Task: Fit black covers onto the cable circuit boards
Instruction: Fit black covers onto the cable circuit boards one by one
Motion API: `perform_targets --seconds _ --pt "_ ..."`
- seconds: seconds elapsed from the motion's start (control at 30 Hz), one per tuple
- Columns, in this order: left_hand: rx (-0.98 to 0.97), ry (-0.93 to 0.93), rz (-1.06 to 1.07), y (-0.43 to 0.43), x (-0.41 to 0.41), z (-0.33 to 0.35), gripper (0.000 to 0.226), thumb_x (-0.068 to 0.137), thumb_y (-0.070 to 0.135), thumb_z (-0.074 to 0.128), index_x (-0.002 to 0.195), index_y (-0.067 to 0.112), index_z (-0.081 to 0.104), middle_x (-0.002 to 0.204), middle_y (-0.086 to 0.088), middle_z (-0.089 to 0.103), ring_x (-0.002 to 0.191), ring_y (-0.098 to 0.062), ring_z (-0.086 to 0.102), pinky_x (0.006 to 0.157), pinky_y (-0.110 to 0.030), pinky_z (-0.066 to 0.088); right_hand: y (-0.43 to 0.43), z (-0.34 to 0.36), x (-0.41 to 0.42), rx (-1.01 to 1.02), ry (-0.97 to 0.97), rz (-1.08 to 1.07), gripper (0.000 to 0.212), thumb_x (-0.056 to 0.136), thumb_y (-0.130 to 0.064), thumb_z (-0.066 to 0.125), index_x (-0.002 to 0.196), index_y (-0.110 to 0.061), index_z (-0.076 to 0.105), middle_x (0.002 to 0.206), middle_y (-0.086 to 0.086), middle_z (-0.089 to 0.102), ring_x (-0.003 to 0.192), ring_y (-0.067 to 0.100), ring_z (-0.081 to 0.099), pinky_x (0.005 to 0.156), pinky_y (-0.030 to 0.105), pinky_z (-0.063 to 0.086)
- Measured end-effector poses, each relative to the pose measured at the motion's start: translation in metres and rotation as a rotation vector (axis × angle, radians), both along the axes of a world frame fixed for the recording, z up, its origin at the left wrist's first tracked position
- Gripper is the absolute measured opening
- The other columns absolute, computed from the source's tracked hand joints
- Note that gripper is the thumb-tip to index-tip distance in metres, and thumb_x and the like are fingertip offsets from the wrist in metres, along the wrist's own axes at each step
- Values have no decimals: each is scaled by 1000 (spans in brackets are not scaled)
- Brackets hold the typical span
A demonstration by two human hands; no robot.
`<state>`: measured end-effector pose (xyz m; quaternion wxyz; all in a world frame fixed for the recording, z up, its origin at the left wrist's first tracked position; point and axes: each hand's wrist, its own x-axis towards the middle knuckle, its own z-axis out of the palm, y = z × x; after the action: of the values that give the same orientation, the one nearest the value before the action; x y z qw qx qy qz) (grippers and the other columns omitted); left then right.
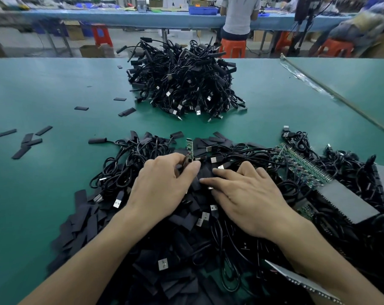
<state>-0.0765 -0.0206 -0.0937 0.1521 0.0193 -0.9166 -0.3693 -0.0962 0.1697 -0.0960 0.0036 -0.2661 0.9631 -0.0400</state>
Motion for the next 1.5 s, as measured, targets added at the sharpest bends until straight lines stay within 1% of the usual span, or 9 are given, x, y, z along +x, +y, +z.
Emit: perform_targets --seconds 0.13,0.27,0.47,0.7,0.83,0.93,1.1,1.23,1.5 --pt "111 52 -7 3 -1 -5 72 92 70 23 87 15 71 48 15 47 45 -6 41 52 -35 41 -1 1 -3 -42 -76 10 41 100 -56 24 140 -61 33 153 -25 34 116 12 31 90 36 24" --pt "163 97 -20 5 -2 -14 39 102 48 44 88 24 72 46 17 49 41 -3 40 49 -27 34 -1 -2 -5 -47 -77 51 42 101 -54 26 141 -56 38 154 -28 30 110 9 31 85 35 21" --pt "263 151 -70 7 -1 -19 21 91 49 60 80 33 66 56 -2 60 45 -13 46 49 -37 43 -3 -4 -4 -217 -53 101 37 100 -44 43 136 -45 51 146 -34 38 101 5 34 80 32 23" --pt "388 146 -60 6 0 -20 15 89 46 62 82 33 63 75 10 74 60 -9 67 49 -28 49 0 -7 -1 -866 9 -94 20 83 -10 76 91 -29 77 87 -17 70 82 2 64 76 23 53" --pt "463 165 -111 6 1 -19 15 82 47 67 81 32 63 77 0 74 60 -23 69 46 -35 54 0 -5 1 -1038 -29 -113 22 83 -13 79 99 -27 75 73 -12 68 67 3 65 58 13 51" --pt "506 183 -162 6 2 -17 15 79 45 70 81 32 64 78 -3 73 61 -27 69 47 -32 55 -1 -5 1 -964 2 -124 12 84 -19 79 93 -26 76 73 -16 69 69 -1 66 59 11 49" --pt "523 183 -156 6 1 -19 14 82 39 72 83 34 58 81 -1 70 61 -33 63 45 -35 54 -2 -6 2 -772 55 -69 7 87 -24 74 88 -29 69 86 -17 65 87 4 59 79 30 50" --pt "488 177 -164 5 -1 -21 15 84 33 69 80 35 55 87 1 71 51 -24 59 45 -47 54 -1 -5 2 -887 41 -69 18 88 -17 74 96 -32 69 79 -20 66 79 2 62 69 14 46" --pt "424 175 -198 5 0 -20 21 92 19 67 101 38 68 86 7 68 58 -36 60 48 -48 52 0 -6 2 -821 17 -112 25 87 -30 74 110 -38 69 80 -18 68 77 3 59 71 35 51"
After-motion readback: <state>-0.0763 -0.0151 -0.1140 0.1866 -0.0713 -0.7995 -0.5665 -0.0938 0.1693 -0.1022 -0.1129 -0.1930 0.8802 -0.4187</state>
